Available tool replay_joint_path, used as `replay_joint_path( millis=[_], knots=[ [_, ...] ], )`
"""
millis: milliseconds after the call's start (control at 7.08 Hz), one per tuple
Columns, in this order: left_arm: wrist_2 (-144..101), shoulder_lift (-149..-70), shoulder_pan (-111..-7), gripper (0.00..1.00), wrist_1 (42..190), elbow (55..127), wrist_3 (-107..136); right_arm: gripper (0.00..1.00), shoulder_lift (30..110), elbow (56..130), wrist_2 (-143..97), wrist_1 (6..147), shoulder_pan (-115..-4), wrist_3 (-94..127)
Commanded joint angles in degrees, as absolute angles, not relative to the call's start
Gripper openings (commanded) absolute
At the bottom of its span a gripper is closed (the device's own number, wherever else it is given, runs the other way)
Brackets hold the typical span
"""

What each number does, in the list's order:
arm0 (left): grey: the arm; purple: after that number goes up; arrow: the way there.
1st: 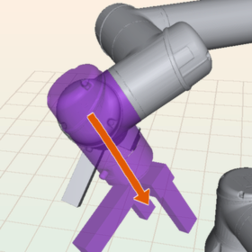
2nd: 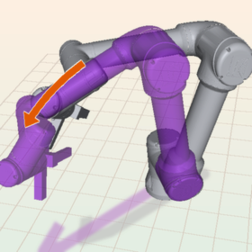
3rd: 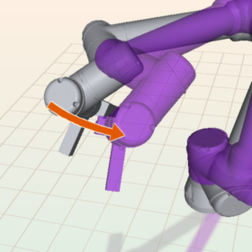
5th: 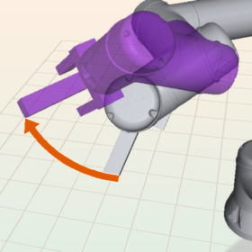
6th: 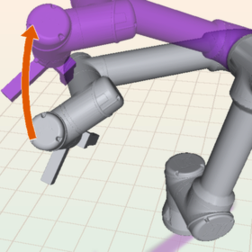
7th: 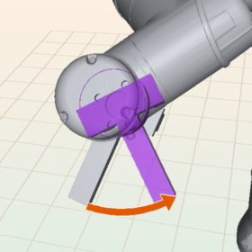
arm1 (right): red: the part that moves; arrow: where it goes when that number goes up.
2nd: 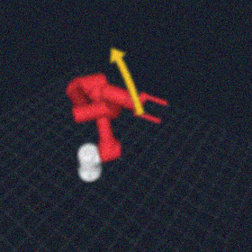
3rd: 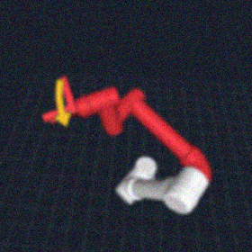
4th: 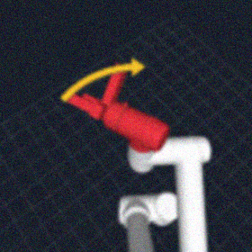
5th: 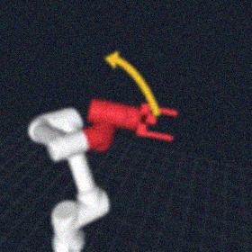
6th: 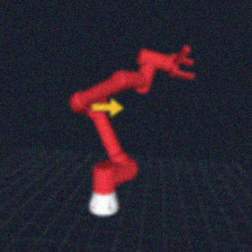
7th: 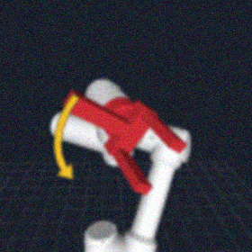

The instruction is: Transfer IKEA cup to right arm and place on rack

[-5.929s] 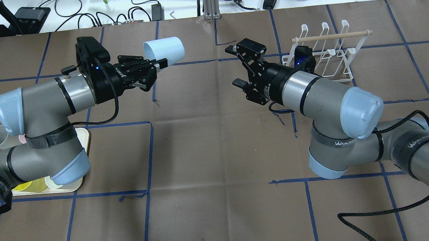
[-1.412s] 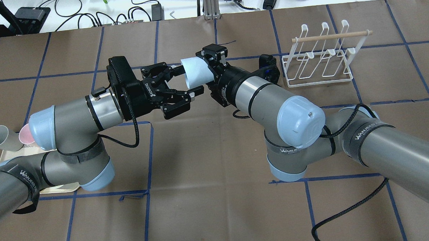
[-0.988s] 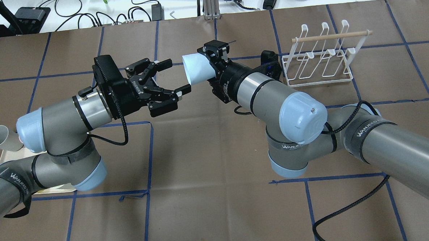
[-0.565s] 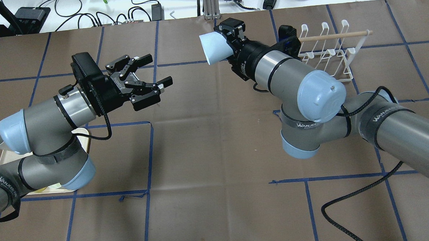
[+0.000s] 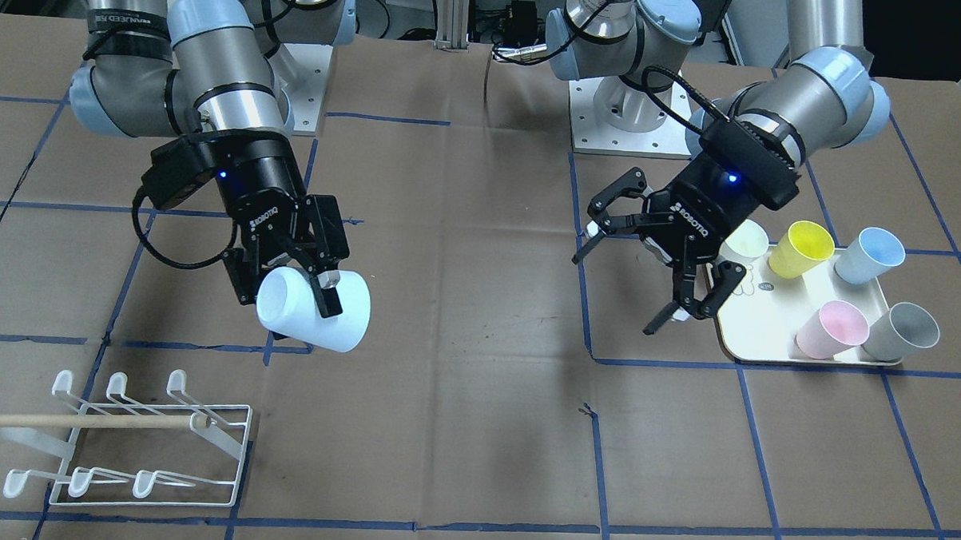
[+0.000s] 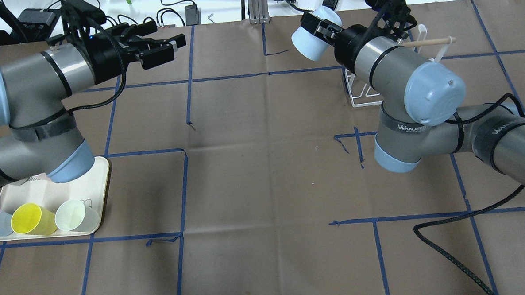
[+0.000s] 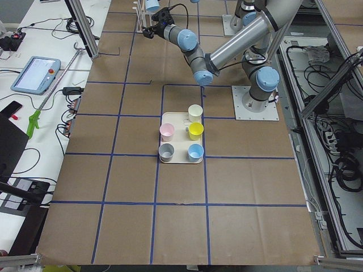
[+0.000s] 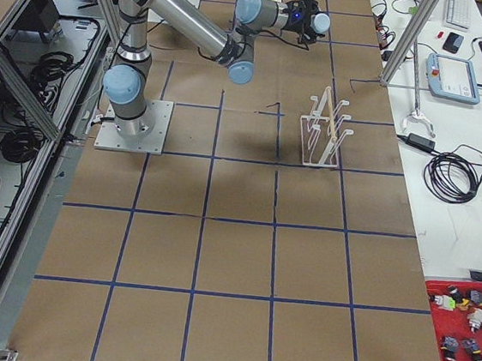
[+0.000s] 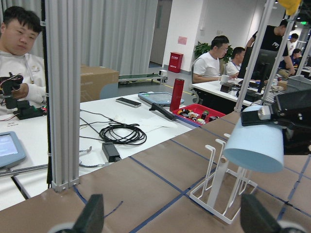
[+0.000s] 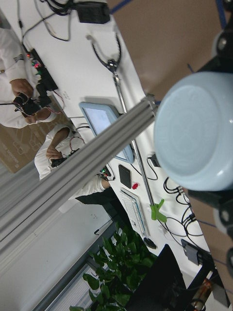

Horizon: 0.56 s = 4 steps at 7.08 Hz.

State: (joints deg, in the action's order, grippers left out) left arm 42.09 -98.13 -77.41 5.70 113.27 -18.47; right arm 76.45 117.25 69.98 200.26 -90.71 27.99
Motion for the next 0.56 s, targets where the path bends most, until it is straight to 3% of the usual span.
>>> replay_joint_path(
  millis=[0, 424],
  knots=[
    [63.0, -95.1, -81.7, 0.99, 30.5, 102.1, -14.2, 0.17, 74.8, 115.1, 70.0, 200.1, -84.1, 7.6],
    [81.3, -92.3, -85.7, 0.99, 64.0, 95.8, 0.1, 0.16, 68.0, 110.1, 69.9, 200.3, -78.1, -2.6]
  ],
)
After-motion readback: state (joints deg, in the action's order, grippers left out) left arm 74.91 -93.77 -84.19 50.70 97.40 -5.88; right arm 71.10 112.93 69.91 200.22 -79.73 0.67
